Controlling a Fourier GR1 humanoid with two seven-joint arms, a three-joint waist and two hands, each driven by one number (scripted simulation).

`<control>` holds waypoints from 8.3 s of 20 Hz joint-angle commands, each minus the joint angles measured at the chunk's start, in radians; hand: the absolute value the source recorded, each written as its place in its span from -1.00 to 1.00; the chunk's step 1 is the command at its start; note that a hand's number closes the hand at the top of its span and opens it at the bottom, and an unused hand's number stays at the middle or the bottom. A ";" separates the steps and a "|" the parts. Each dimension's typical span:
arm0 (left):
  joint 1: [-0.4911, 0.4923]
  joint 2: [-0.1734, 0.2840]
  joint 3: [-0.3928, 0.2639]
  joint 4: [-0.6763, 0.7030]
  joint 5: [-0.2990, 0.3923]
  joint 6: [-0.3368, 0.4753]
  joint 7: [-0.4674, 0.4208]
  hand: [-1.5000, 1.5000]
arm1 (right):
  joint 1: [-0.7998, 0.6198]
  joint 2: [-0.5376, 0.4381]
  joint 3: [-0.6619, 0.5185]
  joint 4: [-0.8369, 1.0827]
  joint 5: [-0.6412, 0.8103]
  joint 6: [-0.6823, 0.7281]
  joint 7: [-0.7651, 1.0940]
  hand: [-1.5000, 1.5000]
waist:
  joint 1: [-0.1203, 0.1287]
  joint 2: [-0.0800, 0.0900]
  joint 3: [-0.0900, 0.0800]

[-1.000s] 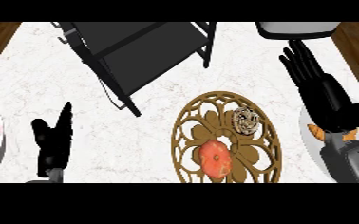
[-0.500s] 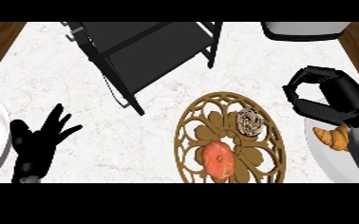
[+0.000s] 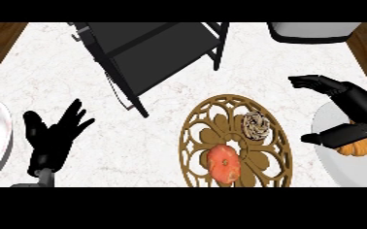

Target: Pick the squash from the placemat and place it in the tiered shelf

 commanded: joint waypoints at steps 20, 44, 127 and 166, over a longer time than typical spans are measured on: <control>-0.068 -0.039 0.041 0.122 -0.012 -0.054 0.003 0.00 | -0.123 0.017 0.230 -0.698 0.111 -0.128 0.980 -1.00 | 0.001 0.003 -0.012; -0.018 -0.080 0.074 0.075 -0.059 -0.095 0.014 0.00 | 0.015 0.235 0.417 -0.715 0.543 -0.005 1.146 -1.00 | -0.001 0.003 -0.010; -0.049 -0.197 0.115 0.079 -0.178 -0.118 0.016 0.00 | -1.049 0.598 -0.163 -0.183 0.552 -0.007 1.072 1.00 | 0.013 0.009 -0.011; -0.142 -0.159 0.146 0.079 -0.171 -0.161 0.101 0.00 | -1.394 0.597 -0.216 0.867 0.782 -0.245 0.300 1.00 | 0.029 0.015 -0.011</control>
